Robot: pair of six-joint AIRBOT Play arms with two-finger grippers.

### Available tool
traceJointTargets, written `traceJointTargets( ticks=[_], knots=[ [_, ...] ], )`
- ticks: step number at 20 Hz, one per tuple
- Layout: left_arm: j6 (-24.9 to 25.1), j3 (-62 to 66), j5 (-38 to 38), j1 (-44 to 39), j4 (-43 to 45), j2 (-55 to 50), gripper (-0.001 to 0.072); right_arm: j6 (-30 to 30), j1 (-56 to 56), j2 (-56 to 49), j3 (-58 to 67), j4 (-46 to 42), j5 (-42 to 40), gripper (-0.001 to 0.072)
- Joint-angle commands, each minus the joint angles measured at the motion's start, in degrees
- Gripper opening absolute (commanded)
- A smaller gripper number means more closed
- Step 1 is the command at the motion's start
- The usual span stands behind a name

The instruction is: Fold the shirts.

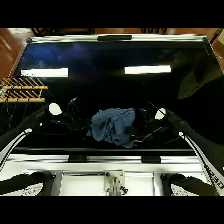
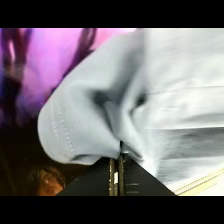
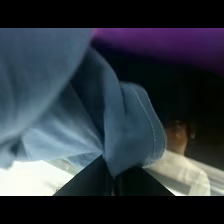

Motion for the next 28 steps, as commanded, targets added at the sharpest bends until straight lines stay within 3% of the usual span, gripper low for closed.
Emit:
traceJointTargets(
  ticks=[1, 3, 6, 9, 12, 14, 18, 20, 23, 26, 28],
  knots=[
    [0.2, 4.7, -1.6, 0.2, 5.0, 2.2, 0.0032, -1.0, 1.3, 1.6, 1.7, -1.7, 0.4, 0.0071],
    [0.2, 11.0, -5.2, 1.0, 11.4, 5.5, 0.0032, -3.0, 1.3, 6.9, 6.1, -8.8, 5.6, 0.0071],
    [-0.2, 26.3, -8.9, 3.1, 22.6, 13.8, 0.0032, -1.0, 1.3, 18.5, 18.7, -28.5, 13.3, 0.0071],
    [-1.2, 44.4, -8.0, 6.3, 26.8, 22.1, 0.0032, 1.9, 1.3, 29.8, 35.7, -44.5, 11.9, 0.0071],
    [-4.6, 57.6, -3.0, 7.9, 27.0, 29.3, 0.0032, 10.6, 1.3, 38.4, 51.1, -45.2, 0.2, 0.0071],
    [-6.4, 61.0, -0.1, 7.9, 27.0, 33.4, 0.0032, 12.0, 1.3, 42.4, 56.2, -41.7, -7.2, 0.0071],
    [-7.2, 61.2, -3.0, 7.9, 30.6, 40.3, 0.0032, 12.1, 1.3, 47.1, 59.8, -40.7, -9.2, 0.0071],
    [-7.9, 61.2, -11.3, 7.9, 34.9, 40.7, 0.0032, 12.3, 1.3, 47.4, 59.8, -42.8, -3.7, 0.0071],
    [-9.3, 55.1, -23.3, 7.9, 38.8, 40.6, 0.0032, 11.8, 1.3, 44.7, 59.8, -46.1, 14.6, 0.0071],
    [-9.3, 39.6, -24.5, 7.9, 38.7, 41.5, 0.0032, 10.0, 1.3, 40.2, 54.0, -49.7, 33.4, 0.0071],
    [-9.3, 26.0, -21.1, 7.8, 38.3, 42.2, 0.0032, 9.2, 1.3, 39.8, 42.7, -48.1, 35.5, 0.0071]
  ],
)
